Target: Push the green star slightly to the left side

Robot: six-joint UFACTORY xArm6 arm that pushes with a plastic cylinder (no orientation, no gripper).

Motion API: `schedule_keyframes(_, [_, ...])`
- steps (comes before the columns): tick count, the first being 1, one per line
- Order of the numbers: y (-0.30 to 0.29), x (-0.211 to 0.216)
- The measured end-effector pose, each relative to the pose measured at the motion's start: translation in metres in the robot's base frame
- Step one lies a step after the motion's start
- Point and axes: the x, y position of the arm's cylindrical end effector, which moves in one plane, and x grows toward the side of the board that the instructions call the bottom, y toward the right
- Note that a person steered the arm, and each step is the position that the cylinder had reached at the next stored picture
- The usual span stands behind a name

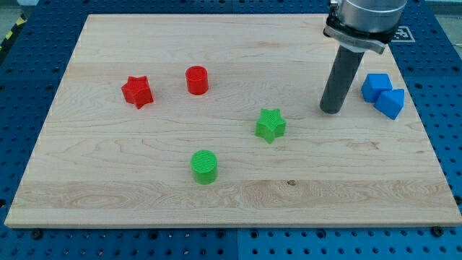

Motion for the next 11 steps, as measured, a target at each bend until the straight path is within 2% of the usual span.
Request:
schedule_keyframes(1, [-0.006,0.022])
schedule_keyframes(3, [-0.042,0.023])
schedule_keyframes(6, [-0.043,0.029])
schedule_keyframes(7, [-0.061,0.044])
schedule_keyframes(11, [-0.083,0.046])
